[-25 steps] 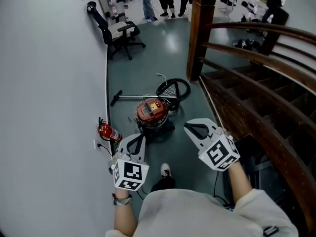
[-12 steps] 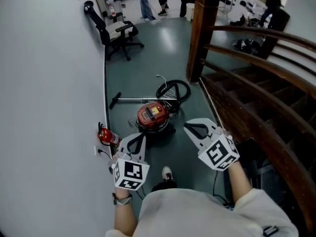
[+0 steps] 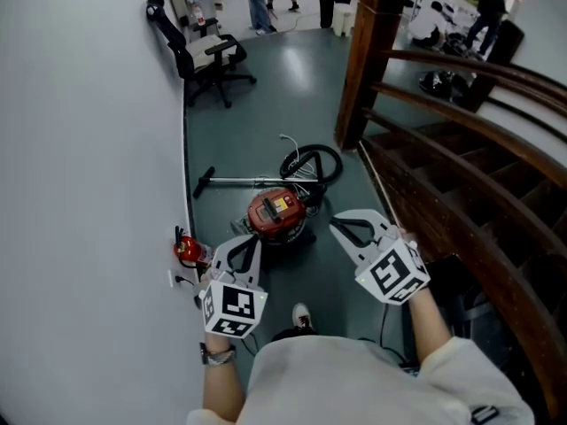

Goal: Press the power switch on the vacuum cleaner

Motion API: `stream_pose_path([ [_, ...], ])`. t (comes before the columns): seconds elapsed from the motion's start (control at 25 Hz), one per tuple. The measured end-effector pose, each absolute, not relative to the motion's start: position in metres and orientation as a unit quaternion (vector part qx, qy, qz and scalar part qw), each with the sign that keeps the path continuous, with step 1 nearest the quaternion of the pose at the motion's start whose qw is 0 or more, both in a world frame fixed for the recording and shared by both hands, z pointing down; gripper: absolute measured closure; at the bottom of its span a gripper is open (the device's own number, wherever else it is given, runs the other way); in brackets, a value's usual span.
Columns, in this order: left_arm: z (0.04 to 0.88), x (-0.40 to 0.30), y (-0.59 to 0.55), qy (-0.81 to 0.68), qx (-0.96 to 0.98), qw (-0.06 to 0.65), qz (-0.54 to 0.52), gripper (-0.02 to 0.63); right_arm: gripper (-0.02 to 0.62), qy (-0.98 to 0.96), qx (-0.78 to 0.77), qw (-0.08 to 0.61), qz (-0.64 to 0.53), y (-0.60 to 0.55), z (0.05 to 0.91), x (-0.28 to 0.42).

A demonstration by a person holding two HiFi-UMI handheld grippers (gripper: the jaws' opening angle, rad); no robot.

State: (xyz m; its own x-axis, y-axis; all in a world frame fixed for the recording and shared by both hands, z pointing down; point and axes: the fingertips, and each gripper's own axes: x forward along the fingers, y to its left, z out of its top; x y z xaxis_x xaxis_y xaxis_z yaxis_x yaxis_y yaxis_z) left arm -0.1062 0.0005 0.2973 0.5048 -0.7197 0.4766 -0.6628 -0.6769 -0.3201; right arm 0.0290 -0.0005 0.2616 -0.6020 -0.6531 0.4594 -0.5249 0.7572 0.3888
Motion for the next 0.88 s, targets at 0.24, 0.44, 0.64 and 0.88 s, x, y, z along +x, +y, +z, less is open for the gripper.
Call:
stream_pose_path([
  [0.24, 0.301, -0.117, -0.017, 0.395, -0.868, 0.042, -0.297, 0.606, 0.565, -0.885, 0.339, 0.301, -0.106, -0.021, 0.263, 0.021],
  [0.44, 0.308, -0.121, -0.022, 0.393, -0.868, 0.035, -0.301, 0.606, 0.565, -0.884, 0.337, 0.309, -0.095, -0.023, 0.274, 0.019],
  [0.64, 0.320, -0.124, -0.024, 0.397, -0.864, 0.022, -0.309, 0.606, 0.565, -0.887, 0.324, 0.316, -0.087, -0.027, 0.287, 0.018],
  [0.88, 0.329, -0.120, -0.040, 0.408, -0.858, 0.014, -0.311, 0.606, 0.565, -0.894, 0.304, 0.317, -0.091, -0.046, 0.297, 0.018],
])
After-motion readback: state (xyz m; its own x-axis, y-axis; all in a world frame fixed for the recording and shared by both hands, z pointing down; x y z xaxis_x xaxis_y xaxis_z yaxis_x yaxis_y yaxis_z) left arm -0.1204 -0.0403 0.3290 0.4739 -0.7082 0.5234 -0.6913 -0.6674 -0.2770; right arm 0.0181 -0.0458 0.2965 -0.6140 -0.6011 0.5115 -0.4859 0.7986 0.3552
